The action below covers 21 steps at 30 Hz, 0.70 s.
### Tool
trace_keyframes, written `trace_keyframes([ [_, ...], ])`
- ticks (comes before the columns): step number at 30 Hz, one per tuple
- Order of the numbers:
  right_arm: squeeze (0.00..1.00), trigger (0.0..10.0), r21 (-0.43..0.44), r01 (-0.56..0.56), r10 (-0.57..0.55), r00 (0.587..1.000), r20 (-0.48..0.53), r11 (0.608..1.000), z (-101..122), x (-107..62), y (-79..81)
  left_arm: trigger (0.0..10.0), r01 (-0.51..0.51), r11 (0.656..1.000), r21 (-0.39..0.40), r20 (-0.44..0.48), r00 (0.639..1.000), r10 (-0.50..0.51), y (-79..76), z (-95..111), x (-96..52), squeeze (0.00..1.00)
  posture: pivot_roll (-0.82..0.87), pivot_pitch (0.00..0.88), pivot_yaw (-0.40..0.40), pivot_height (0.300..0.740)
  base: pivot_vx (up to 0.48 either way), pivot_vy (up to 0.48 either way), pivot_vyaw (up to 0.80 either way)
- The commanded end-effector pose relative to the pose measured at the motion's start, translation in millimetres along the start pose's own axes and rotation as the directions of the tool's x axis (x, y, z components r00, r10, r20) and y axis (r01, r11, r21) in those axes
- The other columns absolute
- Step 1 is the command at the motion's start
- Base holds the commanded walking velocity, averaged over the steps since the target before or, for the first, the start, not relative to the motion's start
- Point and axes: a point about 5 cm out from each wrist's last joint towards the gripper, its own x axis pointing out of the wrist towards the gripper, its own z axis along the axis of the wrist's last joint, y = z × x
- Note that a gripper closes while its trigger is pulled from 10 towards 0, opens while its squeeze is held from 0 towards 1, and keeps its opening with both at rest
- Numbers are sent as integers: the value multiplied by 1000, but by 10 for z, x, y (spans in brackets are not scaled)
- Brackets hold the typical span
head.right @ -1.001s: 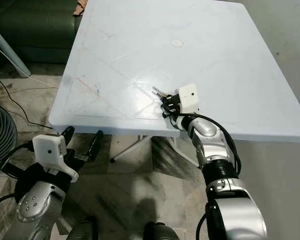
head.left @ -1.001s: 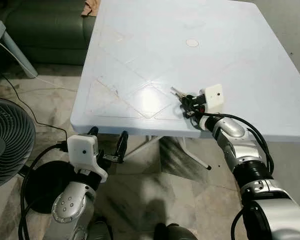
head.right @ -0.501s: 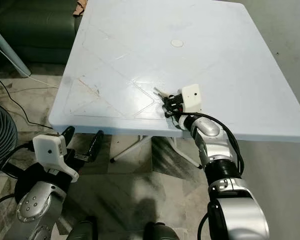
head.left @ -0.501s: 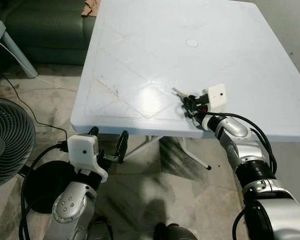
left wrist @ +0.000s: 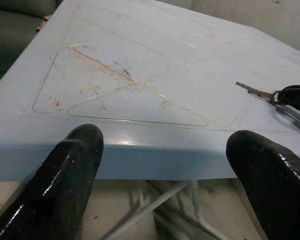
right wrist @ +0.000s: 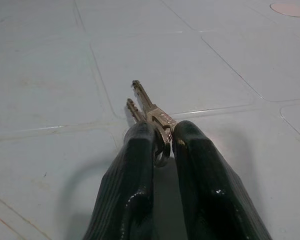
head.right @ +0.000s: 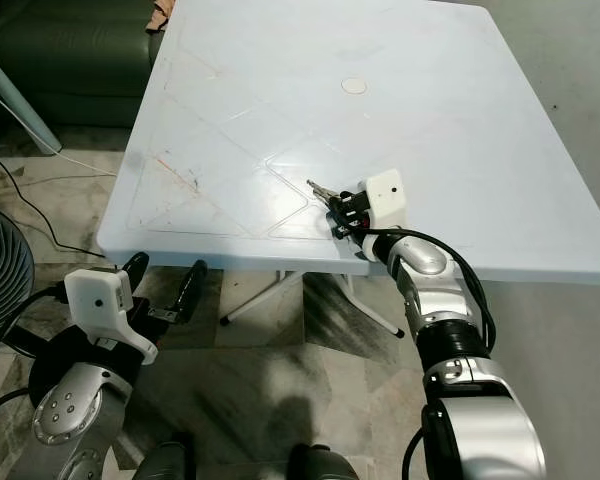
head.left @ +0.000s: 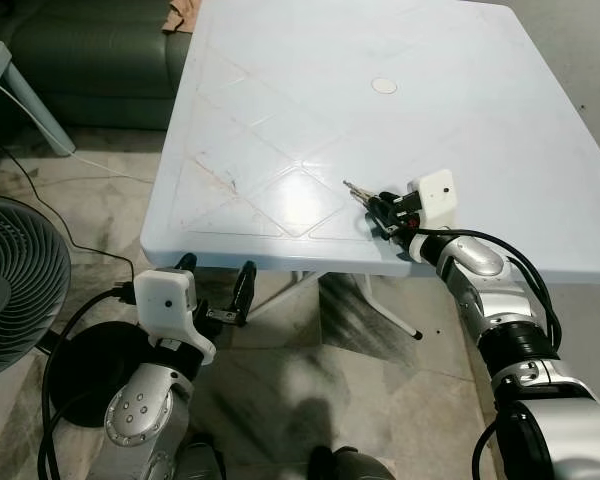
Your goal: Hang keys on a hook
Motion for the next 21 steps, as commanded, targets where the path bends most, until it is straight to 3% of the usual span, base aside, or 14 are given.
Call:
trace_keyframes([
  [1,0,10000,-1,14,-14,1000,-22,1000,-79,-57,-45,10000,2,1000,-7,-7,1000,-3,-12,-21,-11,0,75,261,-108,732,0,0,0],
  [14,0,9725,-17,10,-11,999,-43,1000,-133,-140,-119,10000,3,1000,-8,-7,1000,-3,-15,-22,-2,0,73,260,-109,732,0,0,0],
  [15,0,8118,-17,11,-11,999,-45,1000,-136,-149,-132,10000,4,1000,-7,-8,1000,-4,-15,-22,-1,0,72,259,-108,732,0,0,0],
  [16,0,8118,-16,11,-12,999,-46,1000,-136,-153,-139,10000,4,1000,-7,-7,1000,-4,-15,-23,0,0,72,259,-108,732,0,0,0],
  [17,0,667,-16,12,-12,999,-47,1000,-137,-156,-145,10000,4,1000,-8,-7,1000,-4,-14,-23,2,0,71,258,-108,732,0,0,0],
  [21,0,0,-13,14,-14,999,-44,1000,-131,-160,-152,10000,6,1000,-10,-5,1000,-6,-14,-23,12,0,70,256,-108,732,0,0,0],
])
